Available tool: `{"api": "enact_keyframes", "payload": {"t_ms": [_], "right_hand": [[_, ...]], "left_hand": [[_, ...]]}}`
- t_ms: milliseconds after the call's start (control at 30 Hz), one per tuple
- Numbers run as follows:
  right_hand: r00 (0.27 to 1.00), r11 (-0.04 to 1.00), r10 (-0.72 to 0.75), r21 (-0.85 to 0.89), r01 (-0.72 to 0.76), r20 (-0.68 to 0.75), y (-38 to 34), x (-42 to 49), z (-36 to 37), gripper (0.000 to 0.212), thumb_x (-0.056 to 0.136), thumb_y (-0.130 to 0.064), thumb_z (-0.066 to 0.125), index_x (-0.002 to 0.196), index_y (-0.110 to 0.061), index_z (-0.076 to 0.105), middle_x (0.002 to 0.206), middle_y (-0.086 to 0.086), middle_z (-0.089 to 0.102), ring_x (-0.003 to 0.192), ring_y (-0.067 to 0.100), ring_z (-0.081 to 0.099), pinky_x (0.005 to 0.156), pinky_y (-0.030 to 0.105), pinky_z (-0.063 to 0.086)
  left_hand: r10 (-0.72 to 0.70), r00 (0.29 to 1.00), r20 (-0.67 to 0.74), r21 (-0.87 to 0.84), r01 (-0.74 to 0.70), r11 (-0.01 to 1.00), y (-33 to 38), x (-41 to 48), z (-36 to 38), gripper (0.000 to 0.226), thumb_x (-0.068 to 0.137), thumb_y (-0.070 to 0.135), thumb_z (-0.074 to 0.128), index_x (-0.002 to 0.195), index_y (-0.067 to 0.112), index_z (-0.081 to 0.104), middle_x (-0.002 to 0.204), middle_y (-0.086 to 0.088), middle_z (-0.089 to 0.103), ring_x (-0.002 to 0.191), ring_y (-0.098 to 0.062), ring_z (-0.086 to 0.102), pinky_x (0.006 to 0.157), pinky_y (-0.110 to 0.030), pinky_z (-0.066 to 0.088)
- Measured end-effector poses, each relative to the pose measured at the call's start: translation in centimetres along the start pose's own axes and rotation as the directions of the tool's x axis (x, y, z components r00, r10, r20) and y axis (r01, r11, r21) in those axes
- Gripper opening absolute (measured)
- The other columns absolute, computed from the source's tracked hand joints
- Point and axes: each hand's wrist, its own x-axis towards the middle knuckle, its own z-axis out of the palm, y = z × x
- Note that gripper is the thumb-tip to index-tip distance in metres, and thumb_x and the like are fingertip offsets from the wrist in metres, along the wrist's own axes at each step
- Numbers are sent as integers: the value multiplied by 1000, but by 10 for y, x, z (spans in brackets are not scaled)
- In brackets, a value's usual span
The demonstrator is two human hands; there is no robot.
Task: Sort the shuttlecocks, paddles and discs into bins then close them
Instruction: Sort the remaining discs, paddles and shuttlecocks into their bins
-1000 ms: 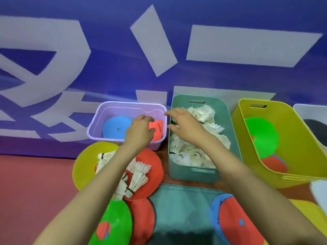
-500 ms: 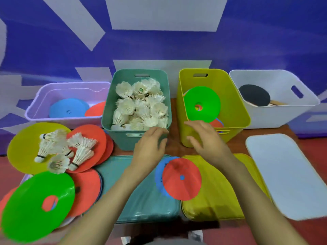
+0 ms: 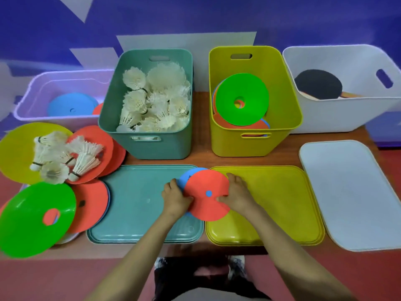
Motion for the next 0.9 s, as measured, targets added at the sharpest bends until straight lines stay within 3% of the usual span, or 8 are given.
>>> {"api": "enact_keyframes", "payload": {"t_ms": [133,233,300,367,467,667,800,900], "right_hand": [[996,995,31,-95,-39,-83,-4,7,7,75,70,-26,79,129,-11,35,134,12,35,127,31,32,102,34,32],[994,994,77,-78,-83,-72,-9,12,6,78,64,-20,83,127,-8,39,131,13,34,127,32,32,102,33,33],[993,998,63,21,-61,-103,-9,15,7,61,71,-10,75,123,-7,44,127,13,37,122,33,39,99,32,35],[983,979,33,205,5,-180,-8,14,6,37,79,-3,65,113,-6,51,119,14,44,109,30,50,87,29,39],[962,917,-49,371,150,-268,-8,9,-3,14,85,-9,63,97,-10,54,104,12,51,91,19,48,70,23,29],[928,679,-261,632,373,-267,-39,-7,-31,16,91,-11,59,89,-24,51,95,-8,60,85,4,55,69,13,42],[892,569,-335,690,448,-302,-75,-12,-50,14,91,-11,58,88,-21,50,95,4,64,84,6,59,70,24,48],[846,519,-365,671,531,-387,-112,-17,-63,17,91,-8,59,85,-21,49,88,-1,60,79,2,57,68,18,47]], "left_hand": [[-56,998,-9,-87,55,995,-5,14,-2,81,55,28,69,128,4,43,126,-18,43,115,-38,46,101,-37,37],[-67,998,8,-153,67,986,-13,28,-7,68,53,19,77,116,6,54,114,-16,57,104,-32,56,92,-36,46],[-6,999,46,-246,17,969,-13,27,-11,46,54,13,76,96,9,60,95,-9,64,87,-23,59,77,-32,49],[68,995,73,-369,-36,929,-14,22,-14,28,70,-2,72,81,14,54,81,-5,61,76,-19,53,69,-30,46],[159,979,131,-574,-56,817,-16,8,-27,23,83,-5,62,83,15,51,79,-6,63,71,-20,56,63,-27,45],[380,924,36,-663,-263,701,-8,-14,-79,17,89,6,58,103,16,56,102,0,66,94,-9,61,86,-24,49],[463,882,-82,-638,-403,655,4,-22,-121,23,85,20,58,108,20,55,106,4,62,100,-6,56,91,-22,44],[485,858,-167,-645,-467,605,7,-22,-155,23,85,19,58,108,18,56,110,0,63,100,-8,58,90,-23,46]]}}
